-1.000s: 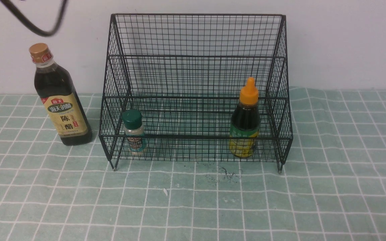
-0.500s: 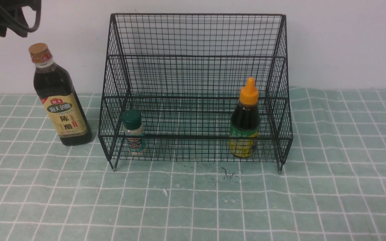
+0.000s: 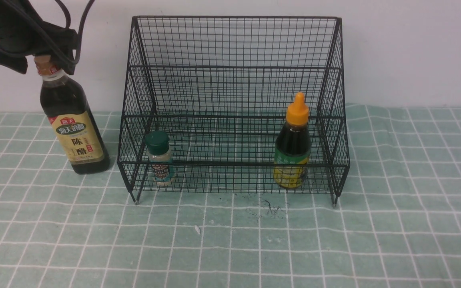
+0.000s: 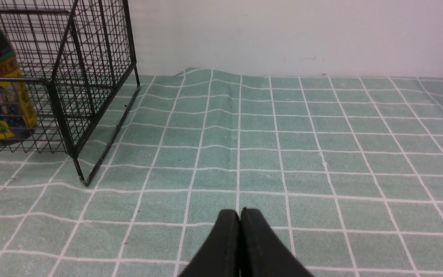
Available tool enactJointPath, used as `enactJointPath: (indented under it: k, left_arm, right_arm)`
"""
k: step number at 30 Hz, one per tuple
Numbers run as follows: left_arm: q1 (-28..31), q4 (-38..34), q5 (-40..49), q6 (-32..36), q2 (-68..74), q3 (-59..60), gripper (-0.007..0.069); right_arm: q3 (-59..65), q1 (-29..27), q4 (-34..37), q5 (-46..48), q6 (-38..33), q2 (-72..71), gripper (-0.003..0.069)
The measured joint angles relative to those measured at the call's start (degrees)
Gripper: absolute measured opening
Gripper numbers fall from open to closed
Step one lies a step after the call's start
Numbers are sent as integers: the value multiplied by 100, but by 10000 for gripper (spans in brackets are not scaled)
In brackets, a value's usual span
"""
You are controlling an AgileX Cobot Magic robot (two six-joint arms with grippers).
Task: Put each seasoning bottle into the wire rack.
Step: Use the left arm to grab the condiment bottle closest to it, then use the left arm to put the condiment bottle back on the shelf
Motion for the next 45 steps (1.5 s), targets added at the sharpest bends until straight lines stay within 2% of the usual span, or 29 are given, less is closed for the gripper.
enactJointPath:
  k: [3, 6, 14, 21, 31, 39, 45]
  left_arm:
    - [0, 0, -29, 0, 56, 0, 524]
    - [-5, -84, 104, -30, 92, 0, 304]
    - [-5, 61, 619, -30, 4, -104, 318]
    - [0, 172, 928, 124, -774, -654, 318]
    - [-52, -860, 903, 155, -1824, -1034, 318]
    - [-660, -1069, 732, 155, -1804, -1029, 317]
    - [-1150, -1082, -88, 155, -1741, -1029, 316]
  right_arm:
    - [0, 0, 0, 0, 0, 0, -10]
    - [0, 0, 0, 0, 0, 0, -10]
    - [0, 0, 0, 0, 0, 0, -10]
    - [0, 0, 0, 0, 0, 0, -10]
    - [0, 0, 0, 0, 0, 0, -10]
    - [0, 0, 0, 0, 0, 0, -10]
    - [0, 0, 0, 0, 0, 0, -10]
